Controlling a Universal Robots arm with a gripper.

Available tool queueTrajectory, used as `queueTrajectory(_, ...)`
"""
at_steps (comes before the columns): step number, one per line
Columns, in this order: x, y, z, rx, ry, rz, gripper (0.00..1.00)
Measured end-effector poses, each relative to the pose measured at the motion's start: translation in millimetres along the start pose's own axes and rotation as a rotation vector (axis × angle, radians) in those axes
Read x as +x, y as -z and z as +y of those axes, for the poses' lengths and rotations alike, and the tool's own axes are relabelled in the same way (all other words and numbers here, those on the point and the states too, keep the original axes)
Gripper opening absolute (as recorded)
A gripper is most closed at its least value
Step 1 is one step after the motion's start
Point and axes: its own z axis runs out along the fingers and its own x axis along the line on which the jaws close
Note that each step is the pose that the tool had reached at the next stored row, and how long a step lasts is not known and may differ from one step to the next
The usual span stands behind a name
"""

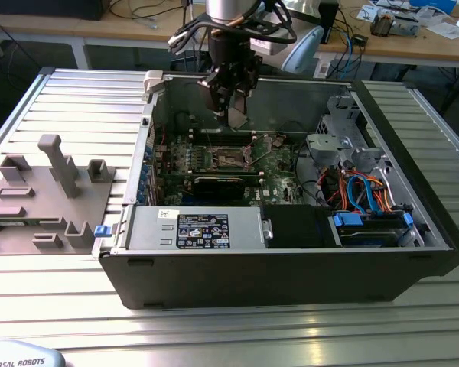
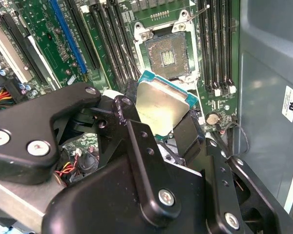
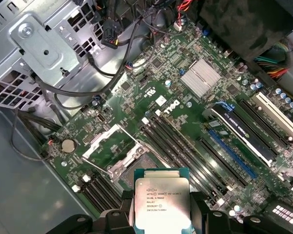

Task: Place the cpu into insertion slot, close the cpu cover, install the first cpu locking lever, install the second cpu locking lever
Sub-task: 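Place the cpu into insertion slot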

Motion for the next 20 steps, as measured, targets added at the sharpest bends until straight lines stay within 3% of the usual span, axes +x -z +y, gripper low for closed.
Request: queueTrajectory(20, 0.0, -0.6, -0.1, -0.0014, -0.073, -0.0065, 0.54)
